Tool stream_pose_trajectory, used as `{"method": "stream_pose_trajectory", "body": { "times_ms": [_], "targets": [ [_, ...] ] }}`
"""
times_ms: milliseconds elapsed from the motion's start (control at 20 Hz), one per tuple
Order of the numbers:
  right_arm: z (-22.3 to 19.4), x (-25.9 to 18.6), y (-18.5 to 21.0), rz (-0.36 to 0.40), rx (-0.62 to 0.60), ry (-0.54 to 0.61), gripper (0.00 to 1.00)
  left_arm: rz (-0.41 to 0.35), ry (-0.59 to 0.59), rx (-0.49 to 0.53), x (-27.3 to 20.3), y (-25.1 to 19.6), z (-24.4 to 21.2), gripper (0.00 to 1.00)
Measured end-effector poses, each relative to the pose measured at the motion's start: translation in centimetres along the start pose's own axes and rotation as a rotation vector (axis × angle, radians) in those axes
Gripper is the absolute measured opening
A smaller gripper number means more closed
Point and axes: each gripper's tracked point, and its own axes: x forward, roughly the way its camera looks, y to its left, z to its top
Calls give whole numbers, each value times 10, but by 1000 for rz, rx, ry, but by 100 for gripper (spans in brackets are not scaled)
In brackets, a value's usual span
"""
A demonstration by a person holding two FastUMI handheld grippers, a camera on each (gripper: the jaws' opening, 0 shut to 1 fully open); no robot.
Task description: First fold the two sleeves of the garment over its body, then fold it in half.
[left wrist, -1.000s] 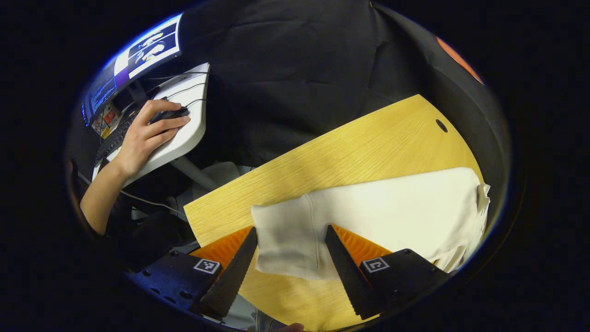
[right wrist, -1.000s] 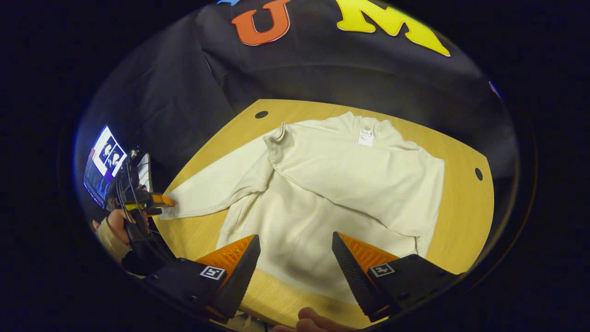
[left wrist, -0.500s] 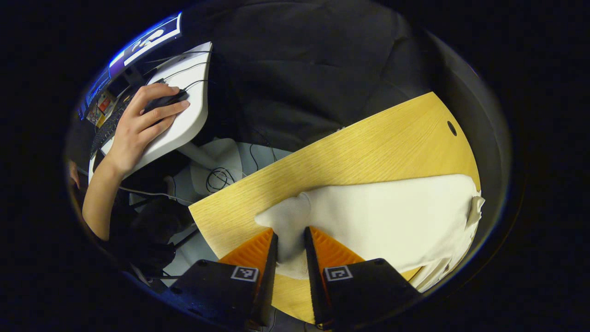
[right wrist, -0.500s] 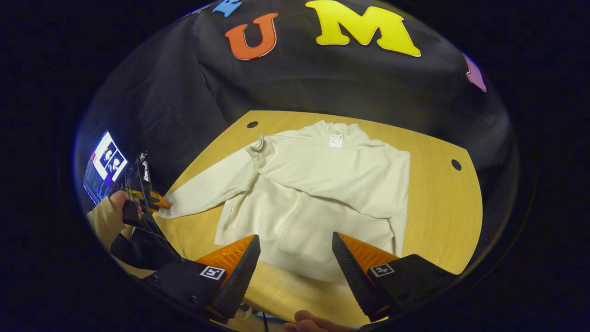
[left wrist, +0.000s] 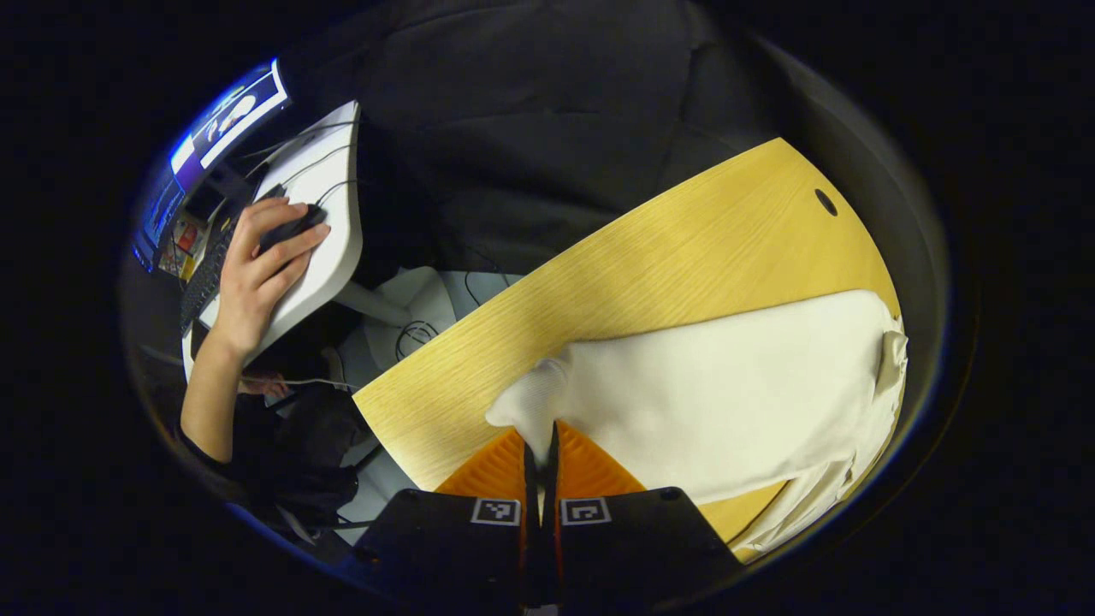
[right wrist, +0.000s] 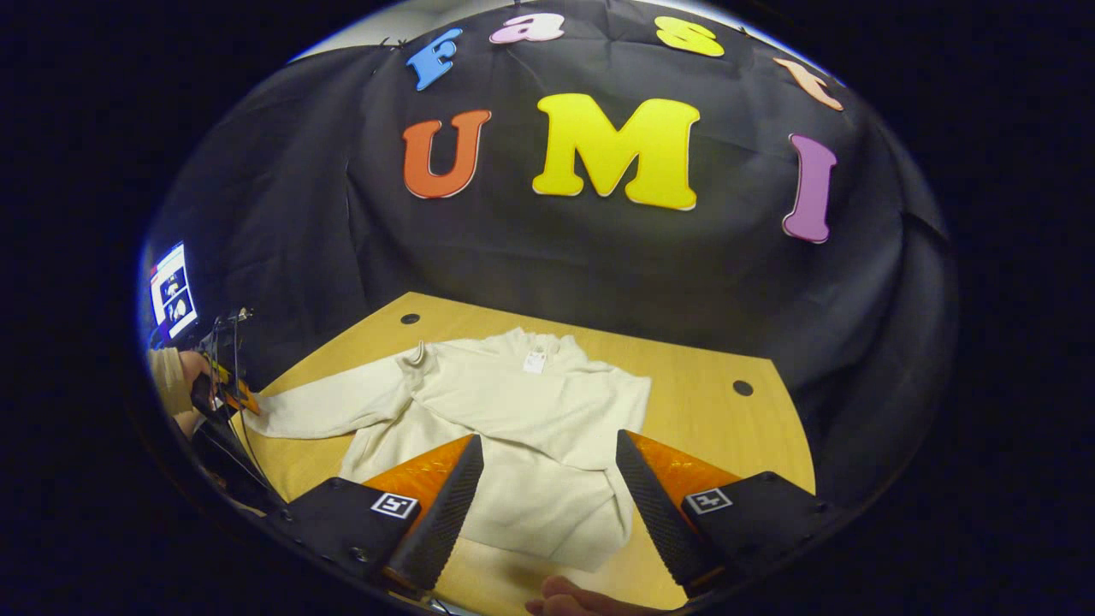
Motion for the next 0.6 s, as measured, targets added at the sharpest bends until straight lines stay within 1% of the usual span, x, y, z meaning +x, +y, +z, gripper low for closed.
{"method": "stream_pose_trajectory", "body": {
  "times_ms": [100,150,250,300,450,600],
  "targets": [
    [23,-9,-20,-52,31,-77,96,-24,-51,34,-23,-23,10,3],
    [31,-13,-26,-66,51,-104,96,-41,-75,43,-34,-36,15,3],
    [40,-18,-37,-95,64,-146,95,-95,-122,77,-56,-69,22,4],
    [43,-28,-46,-106,64,-173,95,-117,-150,101,-67,-87,26,3],
    [57,-43,-60,-130,64,-227,96,-187,-240,181,-106,-147,34,3],
    [79,-64,-75,-166,82,-296,95,-257,-277,277,-137,-212,29,3]
  ]
}}
